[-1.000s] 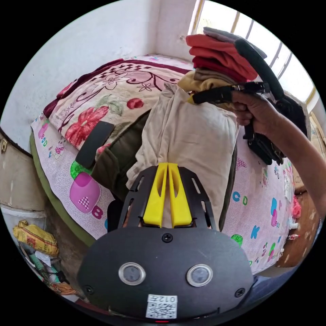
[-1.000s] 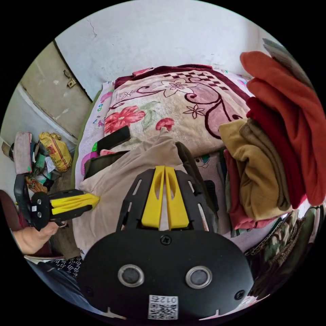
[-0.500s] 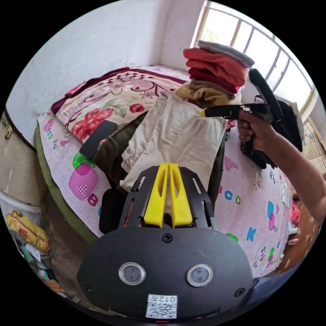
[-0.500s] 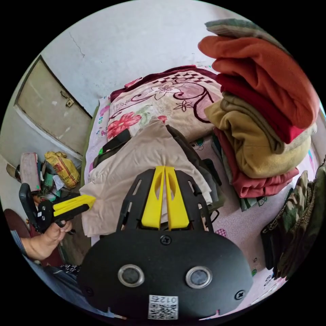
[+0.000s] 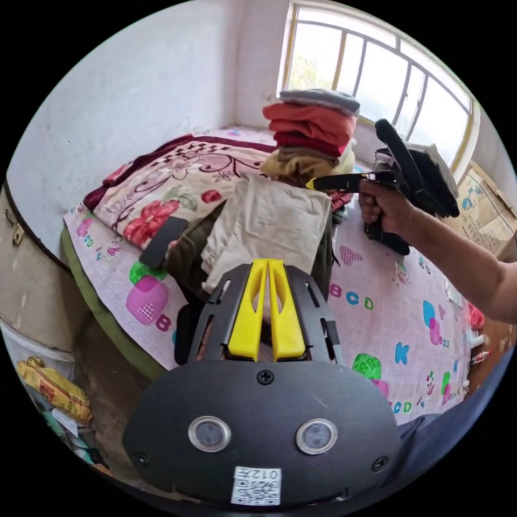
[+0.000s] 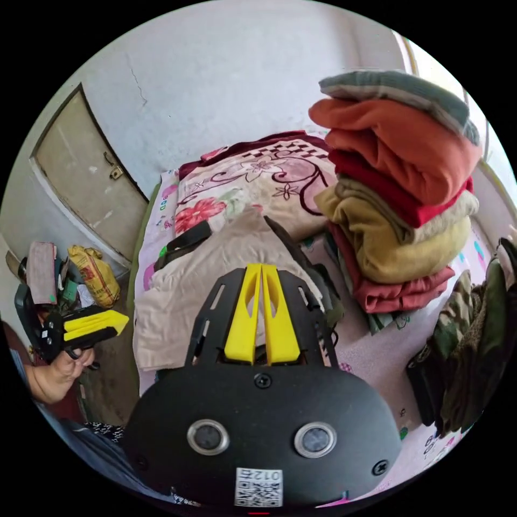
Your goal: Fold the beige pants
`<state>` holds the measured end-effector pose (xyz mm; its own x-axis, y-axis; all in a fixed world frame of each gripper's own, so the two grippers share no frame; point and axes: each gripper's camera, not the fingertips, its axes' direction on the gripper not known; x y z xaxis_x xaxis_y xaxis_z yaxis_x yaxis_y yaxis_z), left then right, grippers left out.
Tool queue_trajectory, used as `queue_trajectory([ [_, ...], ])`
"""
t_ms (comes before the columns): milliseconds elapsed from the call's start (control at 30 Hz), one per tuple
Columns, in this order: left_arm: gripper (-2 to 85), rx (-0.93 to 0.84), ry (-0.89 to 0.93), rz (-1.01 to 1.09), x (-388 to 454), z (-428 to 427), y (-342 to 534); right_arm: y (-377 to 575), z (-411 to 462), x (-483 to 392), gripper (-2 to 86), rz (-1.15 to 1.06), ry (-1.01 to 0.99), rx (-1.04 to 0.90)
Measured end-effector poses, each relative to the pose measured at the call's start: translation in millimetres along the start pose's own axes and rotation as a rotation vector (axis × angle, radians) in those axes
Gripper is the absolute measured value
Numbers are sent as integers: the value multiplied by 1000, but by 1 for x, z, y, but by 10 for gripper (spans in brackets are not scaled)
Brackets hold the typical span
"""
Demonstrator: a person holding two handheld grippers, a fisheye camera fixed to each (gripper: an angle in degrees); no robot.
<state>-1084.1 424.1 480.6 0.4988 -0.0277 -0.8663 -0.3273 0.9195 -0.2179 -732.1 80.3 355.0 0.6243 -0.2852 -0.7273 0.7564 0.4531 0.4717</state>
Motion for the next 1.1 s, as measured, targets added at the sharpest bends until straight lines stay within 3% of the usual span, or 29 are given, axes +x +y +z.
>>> queue_trajectory([
  [167,-2,-75,-75,-52,-17,27,-22,-75,49,-16,0,-54,-46,-46],
  [300,-2,-161,-98,-100,-28,50,-16,-112,119,-34,-1,-111,-19,-206],
  [400,-2,-129,-101,-90,-28,50,-17,-122,153,-33,-1,-81,2,-301],
  [567,-1,-154,-49,-135,-36,41,-35,-128,114,-45,-1,-76,9,-246],
  [733,1,-70,-46,-166,-34,0,-54,-88,51,-58,1,-58,54,-182],
  [833,0,-171,-86,-161,-29,19,-65,-65,85,-56,2,-26,129,-324],
  [900,-1,-318,-64,-209,-30,46,-73,-62,85,-56,3,45,104,-272],
  [1100,-2,-348,-74,-281,-31,34,-97,-66,77,-84,1,179,235,-263],
])
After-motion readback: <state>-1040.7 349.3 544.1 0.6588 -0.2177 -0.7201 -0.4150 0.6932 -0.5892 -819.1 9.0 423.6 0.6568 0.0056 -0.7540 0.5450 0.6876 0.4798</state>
